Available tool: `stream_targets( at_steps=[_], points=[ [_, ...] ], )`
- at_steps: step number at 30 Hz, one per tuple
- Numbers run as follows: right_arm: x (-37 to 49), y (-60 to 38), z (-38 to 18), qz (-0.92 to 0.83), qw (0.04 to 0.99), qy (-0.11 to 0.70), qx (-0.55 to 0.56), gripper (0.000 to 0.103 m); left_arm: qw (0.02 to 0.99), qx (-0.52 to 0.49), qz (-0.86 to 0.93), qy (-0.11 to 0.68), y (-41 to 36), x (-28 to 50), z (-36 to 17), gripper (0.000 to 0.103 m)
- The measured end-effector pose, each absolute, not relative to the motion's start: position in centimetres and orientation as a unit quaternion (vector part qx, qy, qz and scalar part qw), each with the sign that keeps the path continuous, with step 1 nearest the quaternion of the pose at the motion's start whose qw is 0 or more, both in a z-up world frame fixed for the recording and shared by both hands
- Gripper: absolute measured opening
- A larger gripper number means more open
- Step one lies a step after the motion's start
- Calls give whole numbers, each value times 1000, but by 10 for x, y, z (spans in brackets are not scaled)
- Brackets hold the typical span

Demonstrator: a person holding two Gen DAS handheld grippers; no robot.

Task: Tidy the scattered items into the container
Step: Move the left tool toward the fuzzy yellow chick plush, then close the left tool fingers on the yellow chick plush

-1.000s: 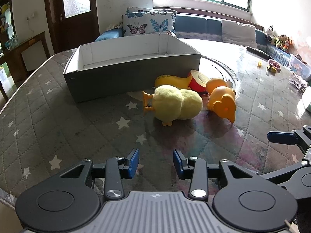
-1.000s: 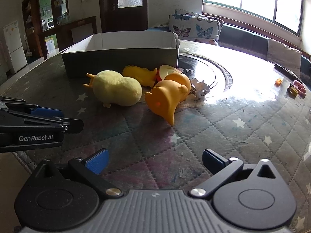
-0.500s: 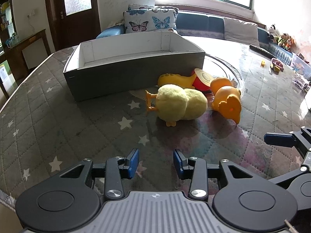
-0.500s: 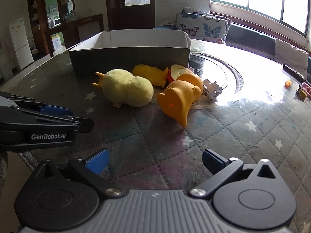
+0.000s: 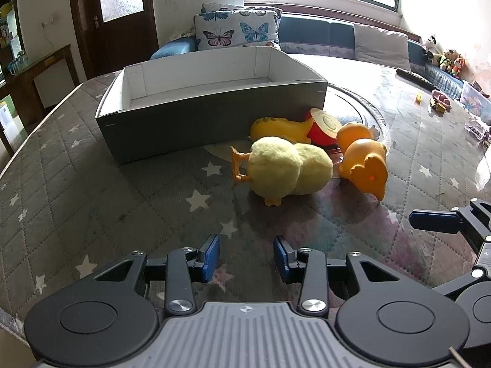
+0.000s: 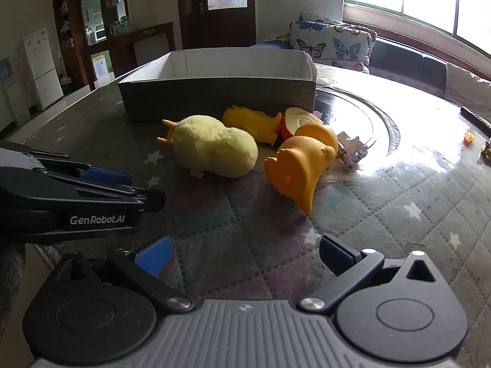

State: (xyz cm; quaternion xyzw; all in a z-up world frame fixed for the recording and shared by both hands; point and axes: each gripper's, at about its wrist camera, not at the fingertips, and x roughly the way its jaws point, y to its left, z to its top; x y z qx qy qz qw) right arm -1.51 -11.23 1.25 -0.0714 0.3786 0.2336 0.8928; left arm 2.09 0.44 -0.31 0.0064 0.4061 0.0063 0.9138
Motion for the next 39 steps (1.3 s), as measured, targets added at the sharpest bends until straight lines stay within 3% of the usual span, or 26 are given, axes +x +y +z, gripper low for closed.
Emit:
stream_targets(
  at_steps=[39],
  points=[
    [25, -87, 21, 276, 891, 354, -69, 94, 914, -38, -39, 402, 27, 55, 21, 41]
  ],
)
